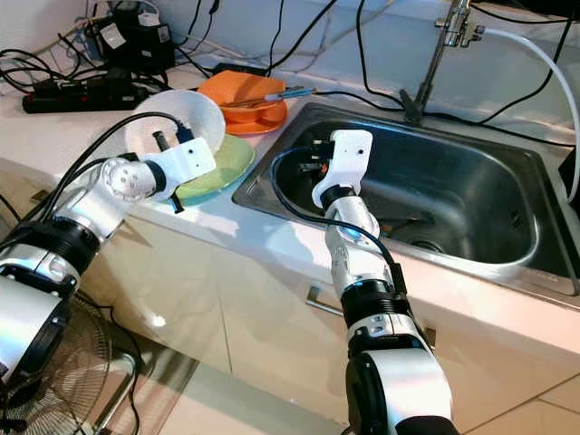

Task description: Kitchen organization

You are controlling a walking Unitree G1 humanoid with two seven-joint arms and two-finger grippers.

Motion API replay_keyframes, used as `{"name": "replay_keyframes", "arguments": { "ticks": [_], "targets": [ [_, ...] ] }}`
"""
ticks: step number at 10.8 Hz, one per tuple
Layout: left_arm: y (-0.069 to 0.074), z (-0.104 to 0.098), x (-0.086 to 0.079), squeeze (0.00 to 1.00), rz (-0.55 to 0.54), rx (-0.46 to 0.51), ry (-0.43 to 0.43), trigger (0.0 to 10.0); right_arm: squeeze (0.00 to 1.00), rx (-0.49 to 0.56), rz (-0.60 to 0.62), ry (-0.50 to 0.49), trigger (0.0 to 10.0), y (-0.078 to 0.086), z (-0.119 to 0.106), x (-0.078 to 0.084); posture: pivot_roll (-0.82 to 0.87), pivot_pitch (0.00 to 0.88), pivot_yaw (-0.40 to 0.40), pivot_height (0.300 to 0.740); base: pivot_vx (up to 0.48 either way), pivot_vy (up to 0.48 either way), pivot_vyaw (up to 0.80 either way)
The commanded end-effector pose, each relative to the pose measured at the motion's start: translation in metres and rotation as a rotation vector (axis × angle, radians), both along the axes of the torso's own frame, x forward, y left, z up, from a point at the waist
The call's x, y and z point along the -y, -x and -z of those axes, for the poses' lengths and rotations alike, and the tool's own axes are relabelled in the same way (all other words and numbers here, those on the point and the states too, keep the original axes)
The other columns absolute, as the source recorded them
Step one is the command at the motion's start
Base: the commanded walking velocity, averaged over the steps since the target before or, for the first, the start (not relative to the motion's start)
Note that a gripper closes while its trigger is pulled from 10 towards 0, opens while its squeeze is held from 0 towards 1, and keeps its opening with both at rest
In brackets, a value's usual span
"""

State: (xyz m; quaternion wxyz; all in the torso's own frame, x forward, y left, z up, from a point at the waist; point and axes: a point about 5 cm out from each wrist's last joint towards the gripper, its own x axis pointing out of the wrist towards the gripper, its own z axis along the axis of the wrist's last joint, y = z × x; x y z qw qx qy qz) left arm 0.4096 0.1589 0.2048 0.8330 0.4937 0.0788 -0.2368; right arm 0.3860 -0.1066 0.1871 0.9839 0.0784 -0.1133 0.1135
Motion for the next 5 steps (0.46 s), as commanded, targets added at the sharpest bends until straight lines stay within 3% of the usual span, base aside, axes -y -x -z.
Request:
{"name": "replay_keyframes", "arguments": {
  "ticks": [1, 4, 5],
  "targets": [
    [-0.001, -0.003, -0.004, 0.0, -0.011, 0.035, -0.032, 0.0, 0.0, -0.014, 0.002, -0.007, 10.0, 0.0, 0.002, 0.0, 0.22, 0.0, -0.008, 0.74, 0.0, 0.0, 0.0],
    [-0.003, -0.034, 0.005, 0.0, 0.03, 0.289, -0.112, 0.0, 0.0, -0.014, 0.001, -0.012, 10.0, 0.0, 0.002, -0.001, 0.23, 0.0, -0.008, 0.74, 0.0, 0.0, 0.0],
    [-0.001, -0.046, 0.013, 0.0, 0.064, 0.393, -0.118, 10.0, 0.0, -0.01, -0.002, -0.016, 10.0, 0.0, 0.001, -0.002, 0.23, 0.0, -0.008, 0.74, 0.0, 0.0, 0.0]
  ]
}}
